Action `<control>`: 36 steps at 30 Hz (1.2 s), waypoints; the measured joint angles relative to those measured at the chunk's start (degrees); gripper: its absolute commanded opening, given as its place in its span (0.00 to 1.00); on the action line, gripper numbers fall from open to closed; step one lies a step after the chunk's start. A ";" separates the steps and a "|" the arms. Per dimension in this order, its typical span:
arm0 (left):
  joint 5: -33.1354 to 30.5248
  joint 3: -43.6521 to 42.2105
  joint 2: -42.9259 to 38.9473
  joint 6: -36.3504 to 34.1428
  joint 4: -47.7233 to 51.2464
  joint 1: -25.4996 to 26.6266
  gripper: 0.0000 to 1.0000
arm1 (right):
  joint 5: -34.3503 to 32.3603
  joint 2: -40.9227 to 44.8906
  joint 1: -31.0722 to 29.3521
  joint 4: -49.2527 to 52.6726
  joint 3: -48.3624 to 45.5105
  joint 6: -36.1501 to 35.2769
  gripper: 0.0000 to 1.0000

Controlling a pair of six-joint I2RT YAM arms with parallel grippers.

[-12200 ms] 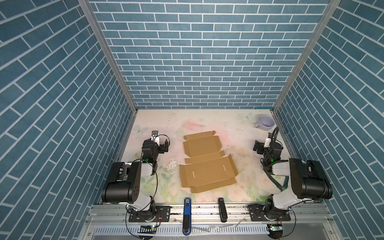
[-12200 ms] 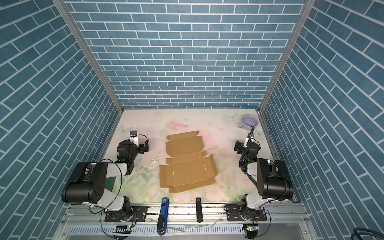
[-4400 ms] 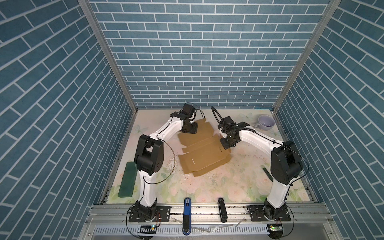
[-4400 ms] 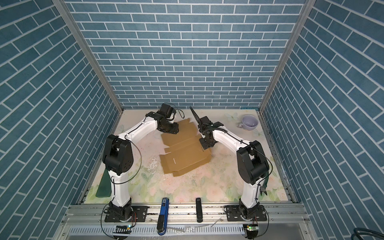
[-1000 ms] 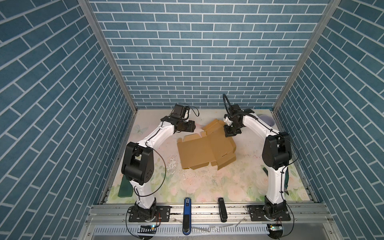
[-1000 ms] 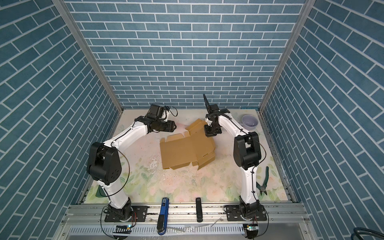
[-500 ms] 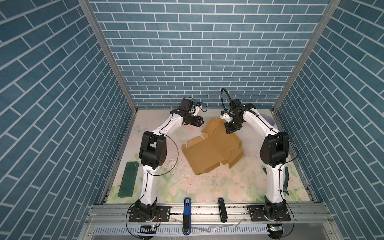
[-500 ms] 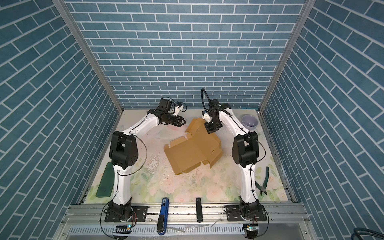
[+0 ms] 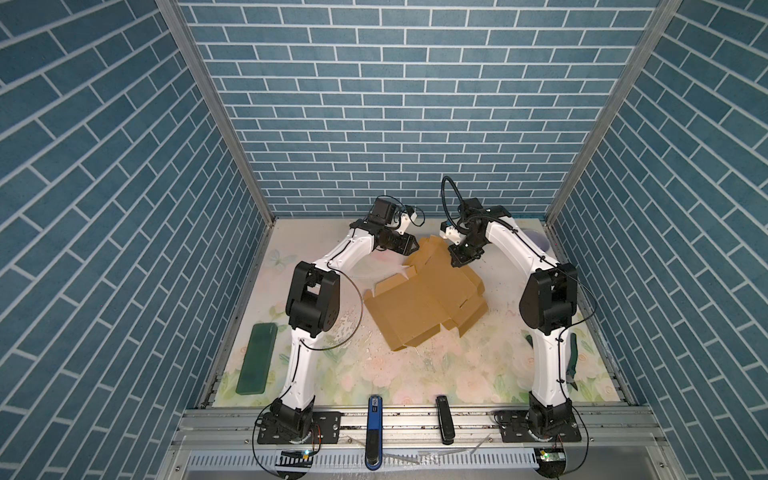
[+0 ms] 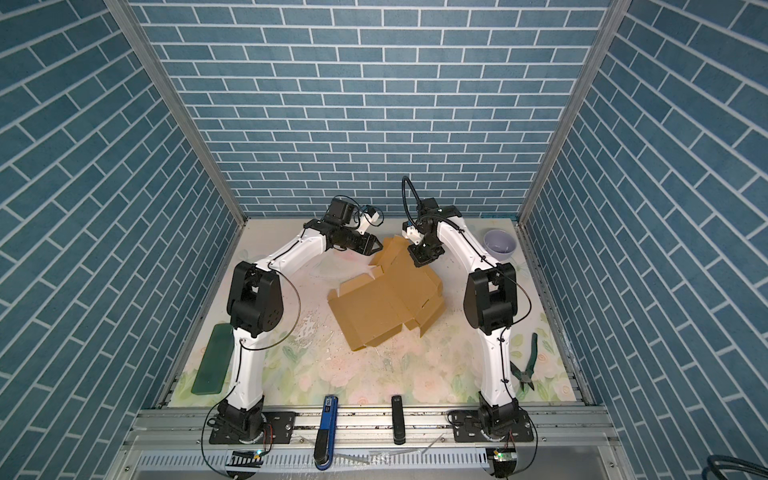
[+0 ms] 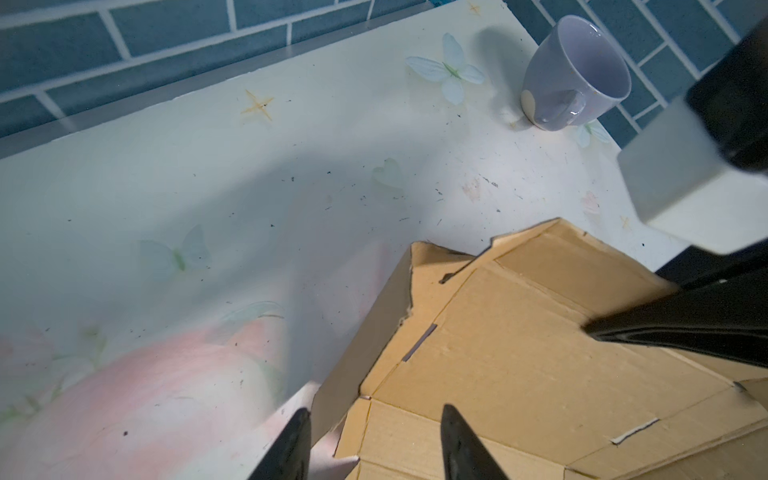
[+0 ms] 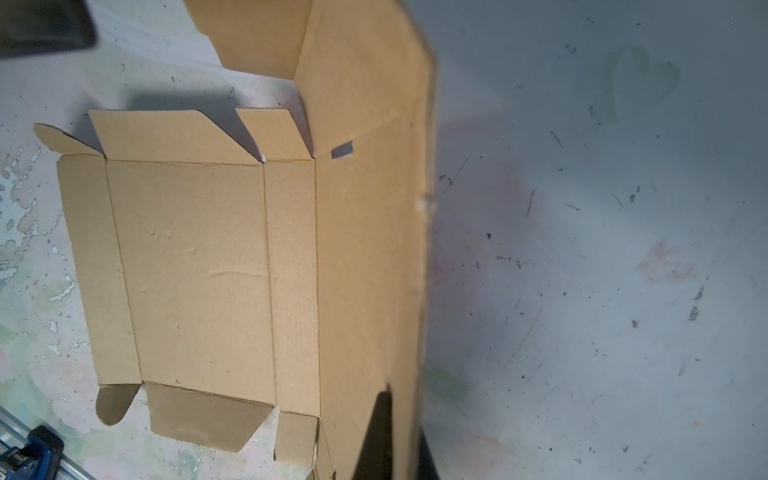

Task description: Fold the paper box

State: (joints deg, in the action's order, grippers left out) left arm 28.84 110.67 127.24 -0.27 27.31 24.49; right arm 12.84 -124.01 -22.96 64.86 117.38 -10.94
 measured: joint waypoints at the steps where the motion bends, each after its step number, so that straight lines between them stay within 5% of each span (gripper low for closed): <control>1: 0.04 0.07 0.42 0.00 -0.17 0.20 0.48 | 0.07 0.00 -0.13 0.09 0.07 -0.04 0.00; 22: -1.68 1.55 5.22 1.05 -4.07 0.66 0.12 | 0.50 0.00 -1.53 0.90 1.29 -1.57 0.00; 33: -6.23 -9.25 0.00 3.21 -11.04 0.04 0.08 | -2.25 0.09 -1.77 0.98 5.60 -0.59 0.46; 36: -8.15 -14.36 -3.21 4.46 -14.05 -0.76 0.08 | -3.96 0.66 -1.77 0.20 5.75 0.92 0.51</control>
State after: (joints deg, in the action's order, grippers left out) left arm 20.69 96.31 124.03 4.19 13.26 23.73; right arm 8.88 -123.35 -24.73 65.06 123.13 -10.02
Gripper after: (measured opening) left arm 0.078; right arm 0.490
